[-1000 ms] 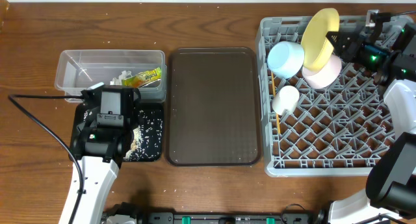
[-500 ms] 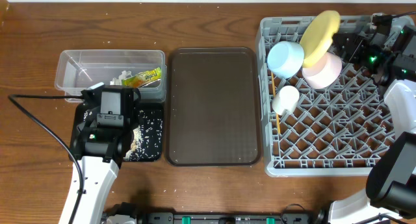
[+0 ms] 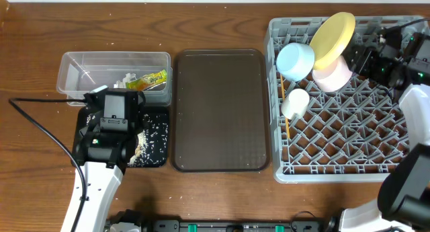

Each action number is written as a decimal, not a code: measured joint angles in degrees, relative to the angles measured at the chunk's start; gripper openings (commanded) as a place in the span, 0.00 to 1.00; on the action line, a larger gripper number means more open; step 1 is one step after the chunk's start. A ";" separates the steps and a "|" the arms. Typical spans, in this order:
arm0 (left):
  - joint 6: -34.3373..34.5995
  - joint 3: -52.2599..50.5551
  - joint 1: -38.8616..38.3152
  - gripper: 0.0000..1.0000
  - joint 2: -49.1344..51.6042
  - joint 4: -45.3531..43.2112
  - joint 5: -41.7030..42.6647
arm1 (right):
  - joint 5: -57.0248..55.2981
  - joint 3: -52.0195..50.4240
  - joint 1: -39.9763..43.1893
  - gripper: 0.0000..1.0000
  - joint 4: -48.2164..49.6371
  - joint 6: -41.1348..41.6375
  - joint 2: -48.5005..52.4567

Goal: Sort waste into correct bins and load items into the dishwasher rack

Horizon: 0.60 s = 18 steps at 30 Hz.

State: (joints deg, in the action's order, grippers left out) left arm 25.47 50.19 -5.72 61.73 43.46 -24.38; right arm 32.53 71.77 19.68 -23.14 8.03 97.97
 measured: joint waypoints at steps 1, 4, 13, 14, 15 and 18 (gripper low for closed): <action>0.00 0.00 0.00 0.96 0.00 0.04 0.00 | -0.39 0.00 0.00 0.63 -1.01 -0.26 -0.44; 0.00 0.00 0.00 0.96 0.00 0.04 0.00 | -1.46 0.00 0.00 0.64 -4.42 -1.53 -2.01; 0.00 0.00 0.00 0.96 0.00 0.04 0.00 | -3.98 0.00 -0.13 0.41 -10.71 -3.06 -2.58; 0.00 0.00 0.00 0.96 0.00 0.04 0.00 | -4.09 0.00 -0.13 0.34 -10.82 -3.21 -2.58; 0.00 0.00 0.00 0.96 0.00 0.02 0.00 | -4.13 0.00 -0.17 0.20 -10.95 -2.89 -2.58; 0.00 0.00 0.00 0.96 0.00 0.04 0.00 | -4.44 0.00 -0.85 0.01 -10.64 -2.05 -2.58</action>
State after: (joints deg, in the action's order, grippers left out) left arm 25.47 50.19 -5.72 61.73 43.51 -24.38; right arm 28.10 71.77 18.83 -33.78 5.98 95.39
